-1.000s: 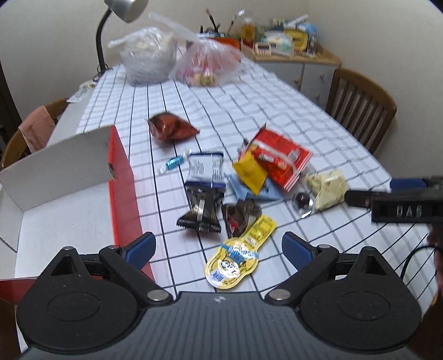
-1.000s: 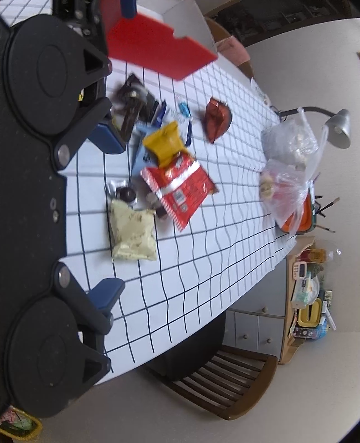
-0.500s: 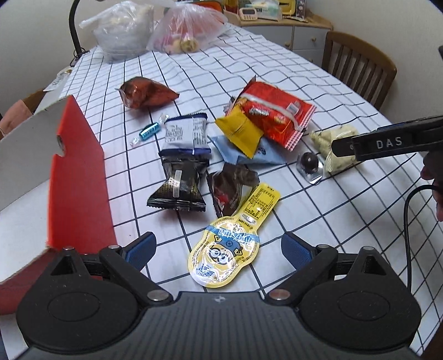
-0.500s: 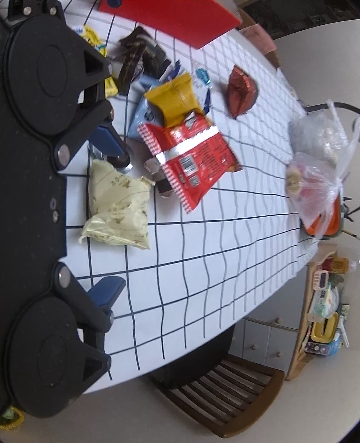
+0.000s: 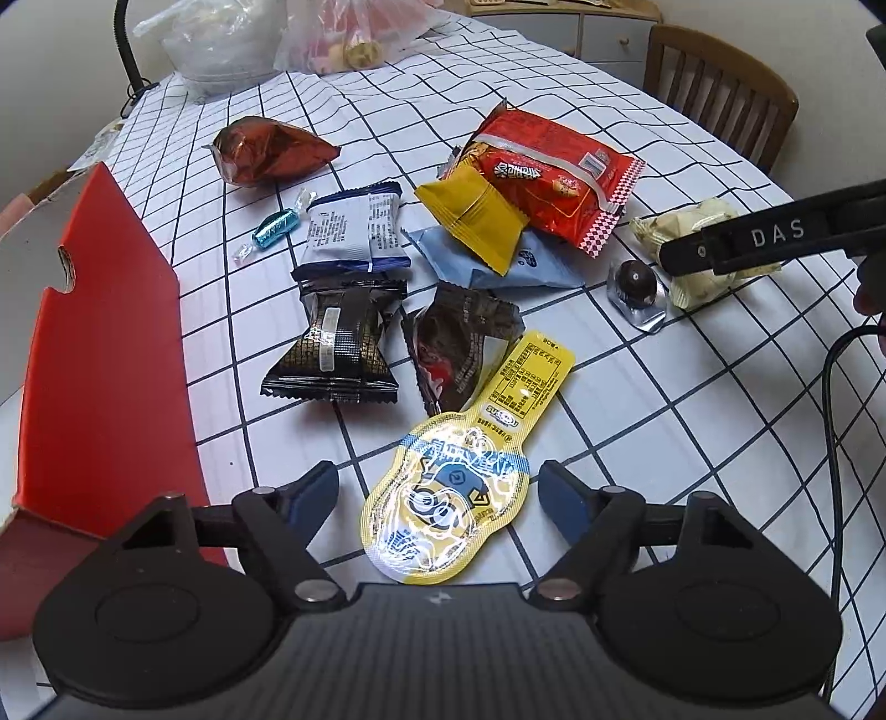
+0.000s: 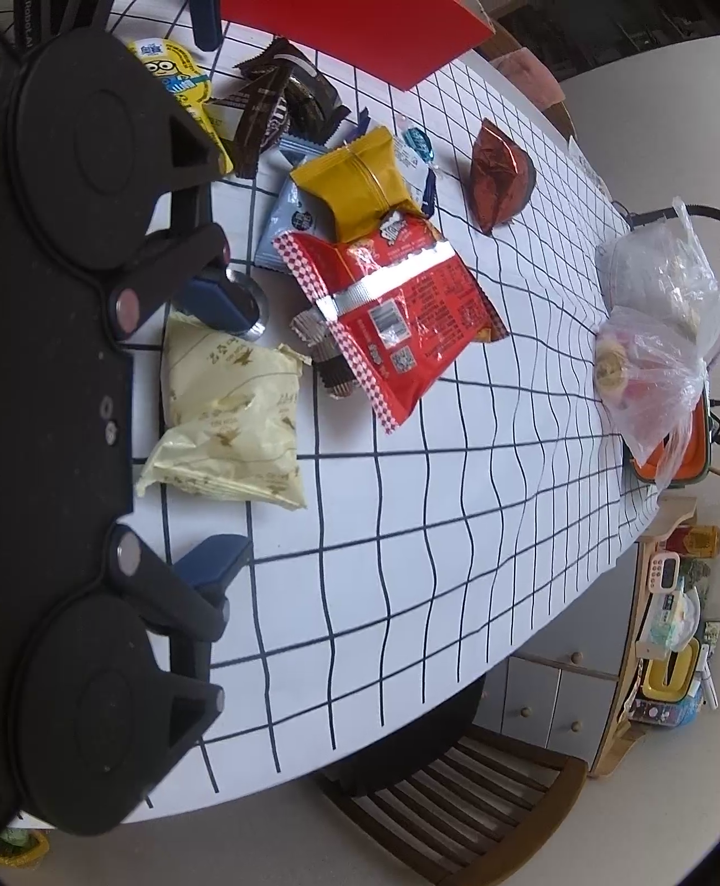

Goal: Organize snacks
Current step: 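Grasp the yellow Minion stick snack with the left tool while the right tool grasps the pale yellow pouch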

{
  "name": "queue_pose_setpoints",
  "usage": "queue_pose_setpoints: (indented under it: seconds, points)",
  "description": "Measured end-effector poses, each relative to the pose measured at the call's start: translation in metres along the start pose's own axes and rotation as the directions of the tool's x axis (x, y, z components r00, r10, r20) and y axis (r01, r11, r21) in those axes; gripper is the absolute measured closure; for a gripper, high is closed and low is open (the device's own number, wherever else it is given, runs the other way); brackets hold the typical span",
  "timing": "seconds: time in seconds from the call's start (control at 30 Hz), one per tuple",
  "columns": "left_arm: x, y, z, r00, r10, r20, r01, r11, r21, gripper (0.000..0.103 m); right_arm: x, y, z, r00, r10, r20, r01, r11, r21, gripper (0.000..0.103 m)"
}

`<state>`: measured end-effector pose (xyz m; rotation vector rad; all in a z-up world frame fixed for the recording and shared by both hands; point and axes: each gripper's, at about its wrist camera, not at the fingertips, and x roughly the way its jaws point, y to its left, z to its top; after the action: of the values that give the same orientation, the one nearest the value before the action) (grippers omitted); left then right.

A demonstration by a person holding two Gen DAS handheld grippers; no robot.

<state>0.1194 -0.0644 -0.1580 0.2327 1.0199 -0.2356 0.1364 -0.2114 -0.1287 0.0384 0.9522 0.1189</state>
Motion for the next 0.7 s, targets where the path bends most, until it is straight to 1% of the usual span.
queue_pose_setpoints:
  seconds: [0.03,0.1,0.13,0.17,0.2,0.27,0.47,0.7]
  points:
    - [0.0,0.0,0.0,1.0,-0.003,0.001,0.003,1.0,-0.004,0.027,0.0,0.0,0.0,1.0,0.005,-0.001,-0.005,1.0,-0.002,0.028]
    - [-0.002,-0.002,0.0,1.0,-0.013,0.0,0.013,1.0,-0.011,0.038,0.0,0.0,-0.001,1.0,0.014,-0.001,-0.014,1.0,0.0,0.032]
    - [-0.002,-0.004,0.0,1.0,-0.01,-0.002,0.01,1.0,-0.013,0.041,0.0,0.0,-0.001,1.0,0.021,-0.002,-0.021,1.0,0.001,0.034]
    - [-0.003,-0.006,0.0,1.0,-0.003,-0.004,0.003,1.0,-0.013,0.041,0.0,0.0,-0.002,1.0,0.027,-0.004,-0.027,1.0,0.001,0.037]
    - [-0.004,-0.008,0.0,1.0,0.003,-0.002,-0.003,1.0,-0.014,0.045,0.0,0.0,-0.003,0.999,0.032,-0.007,-0.032,0.999,0.0,0.04]
    - [-0.005,-0.011,0.0,1.0,0.007,-0.001,-0.007,1.0,-0.018,0.048,0.001,0.001,-0.004,0.999,0.036,-0.017,-0.036,0.999,-0.005,0.046]
    - [-0.005,-0.013,0.0,1.0,0.025,-0.008,-0.026,0.998,-0.052,0.05,-0.002,-0.001,-0.006,0.999,0.04,-0.005,-0.04,0.999,-0.029,0.049]
    - [-0.009,-0.011,-0.004,0.999,0.037,-0.023,-0.039,0.992,-0.123,0.052,-0.012,-0.012,-0.009,0.998,0.057,0.005,-0.057,0.998,-0.011,0.054]
